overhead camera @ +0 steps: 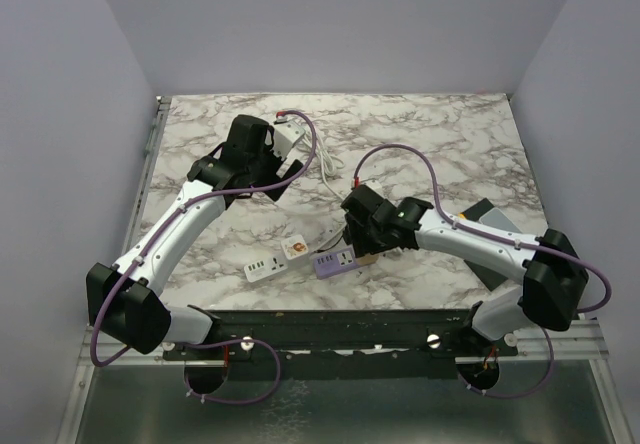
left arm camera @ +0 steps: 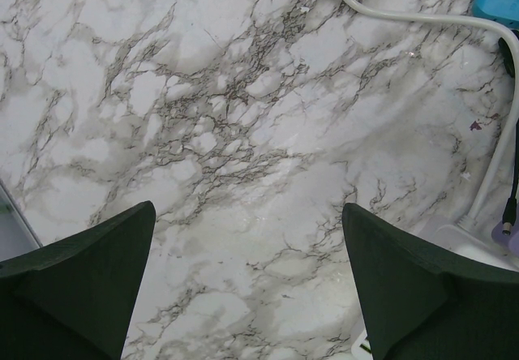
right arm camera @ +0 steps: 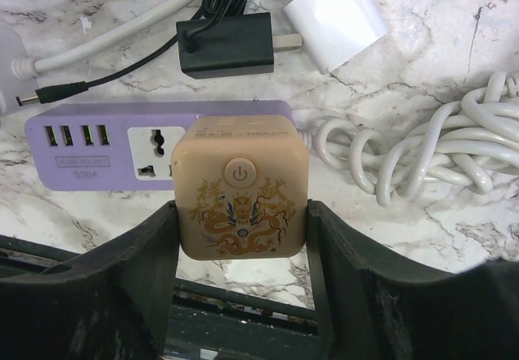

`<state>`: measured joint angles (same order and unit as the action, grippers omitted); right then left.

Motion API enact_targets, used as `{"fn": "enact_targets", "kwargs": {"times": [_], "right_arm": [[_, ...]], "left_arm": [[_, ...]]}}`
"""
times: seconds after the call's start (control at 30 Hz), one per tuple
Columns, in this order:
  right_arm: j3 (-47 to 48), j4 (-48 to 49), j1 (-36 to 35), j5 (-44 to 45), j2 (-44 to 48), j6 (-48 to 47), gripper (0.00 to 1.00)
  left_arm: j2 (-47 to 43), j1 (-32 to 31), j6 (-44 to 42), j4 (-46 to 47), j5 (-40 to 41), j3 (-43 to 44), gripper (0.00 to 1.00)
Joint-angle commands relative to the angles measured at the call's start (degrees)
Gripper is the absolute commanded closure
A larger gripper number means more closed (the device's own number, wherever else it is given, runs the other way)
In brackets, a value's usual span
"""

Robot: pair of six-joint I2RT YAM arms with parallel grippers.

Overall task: Insert the plug
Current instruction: Press the plug into the socket.

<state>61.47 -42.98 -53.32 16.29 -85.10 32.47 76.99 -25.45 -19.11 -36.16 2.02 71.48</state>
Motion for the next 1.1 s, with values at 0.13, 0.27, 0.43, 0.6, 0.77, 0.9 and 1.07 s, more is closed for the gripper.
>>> {"fn": "enact_targets", "kwargs": {"times": [0.13,0.27,0.43,0.6,0.77,0.9,1.07], "right_arm": [[-6.44,-0.35,-0.38,-1.2,-1.85,0.13,0.99],[-8.52,-0.53,-0.68,-2.85,-2.14,0.48,0.99],[-9.11,-0.88,-0.73,-5.35,-5.69,-0.49,0.99],[-7.33,-2.74,-0.73,-6.13,-8.84,-2.27,0.99],[-10.31,-2.63,-0.78,-7.62,-8.12,0.14,0.99],[-15.44,0.49,-1.29,-10.62,-7.03,3.45,0.99],[-15.56,1.45,-1.7,-10.75,-10.73,3.4,0.99]], "left_arm": [[-0.1,0.4,-0.22,-0.66,-0.17,1.37,0.01],[-0.03,0.39,-0.14,-0.58,-0.18,1.2,0.01],[0.13,0.38,0.05,-0.63,-0.78,1.16,0.01],[-0.14,0.38,-0.13,-0.61,-0.77,0.79,0.01],[-1.0,0.38,-0.22,-0.58,-0.7,-0.04,0.01],[-1.42,0.39,-0.4,-0.58,-1.07,-0.53,0.01],[-1.18,0.4,-0.32,-0.58,-1.83,-0.48,0.01]]}}
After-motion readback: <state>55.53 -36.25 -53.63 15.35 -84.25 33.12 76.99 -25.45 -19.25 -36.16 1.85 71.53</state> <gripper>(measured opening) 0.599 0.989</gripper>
